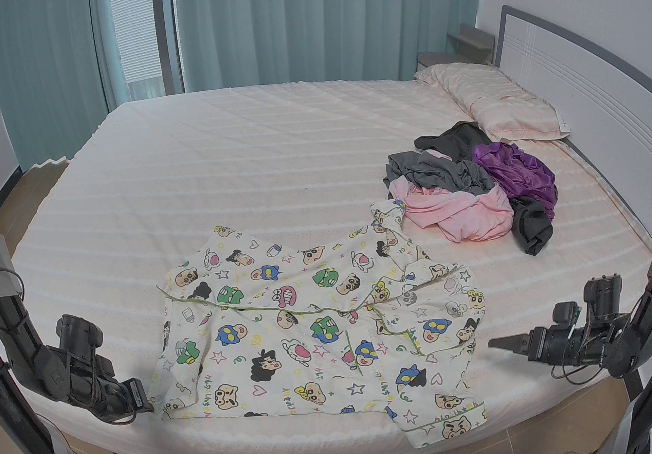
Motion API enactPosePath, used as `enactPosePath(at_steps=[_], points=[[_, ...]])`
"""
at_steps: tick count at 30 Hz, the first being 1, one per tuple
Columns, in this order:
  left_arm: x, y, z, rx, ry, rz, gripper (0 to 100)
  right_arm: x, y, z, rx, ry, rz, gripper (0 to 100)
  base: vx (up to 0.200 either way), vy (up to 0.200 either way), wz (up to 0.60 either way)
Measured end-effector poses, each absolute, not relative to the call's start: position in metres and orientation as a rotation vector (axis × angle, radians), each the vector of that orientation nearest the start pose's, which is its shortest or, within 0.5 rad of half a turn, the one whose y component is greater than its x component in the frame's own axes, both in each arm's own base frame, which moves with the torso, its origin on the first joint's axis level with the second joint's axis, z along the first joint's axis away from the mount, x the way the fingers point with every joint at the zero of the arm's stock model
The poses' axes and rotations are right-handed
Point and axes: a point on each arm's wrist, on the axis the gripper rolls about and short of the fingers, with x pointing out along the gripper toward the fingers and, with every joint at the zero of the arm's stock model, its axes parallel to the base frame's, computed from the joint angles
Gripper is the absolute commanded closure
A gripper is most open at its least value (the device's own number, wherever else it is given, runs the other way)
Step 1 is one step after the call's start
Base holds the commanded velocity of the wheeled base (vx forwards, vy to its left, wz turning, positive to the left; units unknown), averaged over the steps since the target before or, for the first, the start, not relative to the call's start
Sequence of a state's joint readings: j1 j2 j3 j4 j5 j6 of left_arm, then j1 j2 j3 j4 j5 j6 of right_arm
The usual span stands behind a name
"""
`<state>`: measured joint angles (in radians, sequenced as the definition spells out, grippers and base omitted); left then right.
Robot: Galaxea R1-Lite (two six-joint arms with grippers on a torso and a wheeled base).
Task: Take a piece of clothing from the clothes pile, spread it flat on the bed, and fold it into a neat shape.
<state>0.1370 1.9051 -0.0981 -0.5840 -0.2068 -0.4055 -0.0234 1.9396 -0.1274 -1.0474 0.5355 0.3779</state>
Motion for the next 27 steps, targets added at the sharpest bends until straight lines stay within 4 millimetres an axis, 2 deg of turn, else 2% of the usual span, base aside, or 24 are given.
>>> enactPosePath(at_steps=[7,16,17,27], points=[[0.164,0.017,0.0,-0.577,1.211,0.162,100,0.196,0.021,-0.002,0.38,0.954,0.469,0,0.0,0.0,0.0],[0.163,0.016,0.001,-0.58,1.212,0.155,100,0.186,0.047,-0.016,0.316,1.069,0.58,0,0.0,0.0,0.0],[0.163,0.016,0.001,-0.582,1.212,0.153,100,0.185,0.049,-0.017,0.31,1.075,0.59,100,0.0,0.0,0.0],[0.162,0.016,0.001,-0.591,1.219,0.137,100,0.176,0.054,-0.026,0.291,1.146,0.605,100,0.0,0.0,0.0]])
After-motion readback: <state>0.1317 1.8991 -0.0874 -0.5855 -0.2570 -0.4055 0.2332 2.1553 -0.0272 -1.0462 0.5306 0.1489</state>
